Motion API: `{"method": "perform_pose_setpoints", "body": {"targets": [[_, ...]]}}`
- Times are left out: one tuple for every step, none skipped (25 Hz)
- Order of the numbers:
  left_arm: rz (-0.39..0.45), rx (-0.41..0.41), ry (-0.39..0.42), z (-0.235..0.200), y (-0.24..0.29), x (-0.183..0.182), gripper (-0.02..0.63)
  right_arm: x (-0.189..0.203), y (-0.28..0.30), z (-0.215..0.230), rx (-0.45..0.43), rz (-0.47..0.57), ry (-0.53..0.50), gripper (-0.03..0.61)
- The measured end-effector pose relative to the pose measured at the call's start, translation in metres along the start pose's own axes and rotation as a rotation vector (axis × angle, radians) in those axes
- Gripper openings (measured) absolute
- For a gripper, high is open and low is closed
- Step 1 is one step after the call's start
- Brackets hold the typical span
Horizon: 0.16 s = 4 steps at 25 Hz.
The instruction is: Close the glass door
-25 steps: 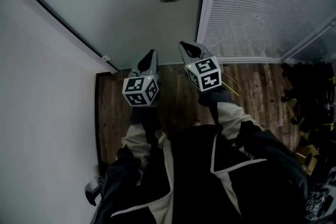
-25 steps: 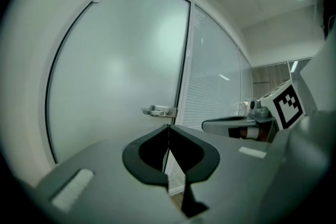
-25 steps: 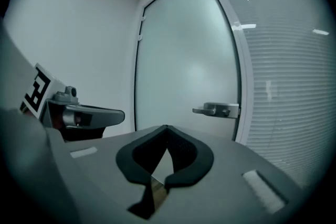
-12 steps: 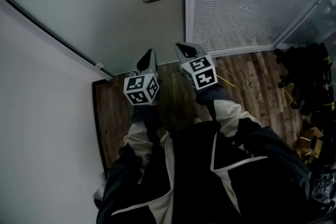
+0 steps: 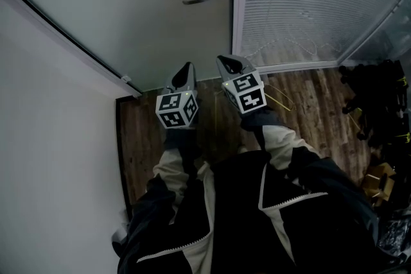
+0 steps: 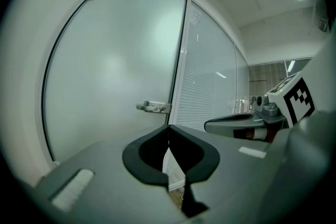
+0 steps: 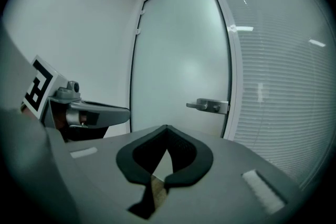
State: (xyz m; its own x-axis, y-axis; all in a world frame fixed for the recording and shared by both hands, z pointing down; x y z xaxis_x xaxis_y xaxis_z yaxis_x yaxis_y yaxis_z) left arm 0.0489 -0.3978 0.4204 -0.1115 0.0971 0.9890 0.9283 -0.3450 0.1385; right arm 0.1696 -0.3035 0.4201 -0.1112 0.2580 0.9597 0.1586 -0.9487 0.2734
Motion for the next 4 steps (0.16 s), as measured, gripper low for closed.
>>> {"method": "perform_pose_setpoints", "body": {"targets": [[0.000, 0.001, -0.001, -0.0006, -0.0005, 0.0002, 0.000, -0.0004, 0.0002, -0.0016, 0.001, 0.003, -0.011, 0.002], [0.002, 0.003, -0.003, -0.0014, -0.0008, 0.0003, 0.000, -0.0007, 0.0008, -0.0032, -0.001, 0.004, -0.018, 0.001], [0.004, 0.006, -0.005, -0.0022, -0.0010, 0.0002, 0.000, -0.0010, 0.0018, -0.0046, -0.003, 0.005, -0.021, 0.001], [0.007, 0.009, -0.007, -0.0030, -0.0010, 0.0001, 0.000, -0.0013, 0.0029, -0.0060, -0.006, 0.005, -0.023, 0.002]]}}
Point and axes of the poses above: the fingertips, and each gripper's own axes: y forward along the fingers, z to its right, x out of its underside, the point moved 7 cm from there along -y, backward along the fingers, and after that the axes turned 6 degrees about y, right-handed, at the moved point
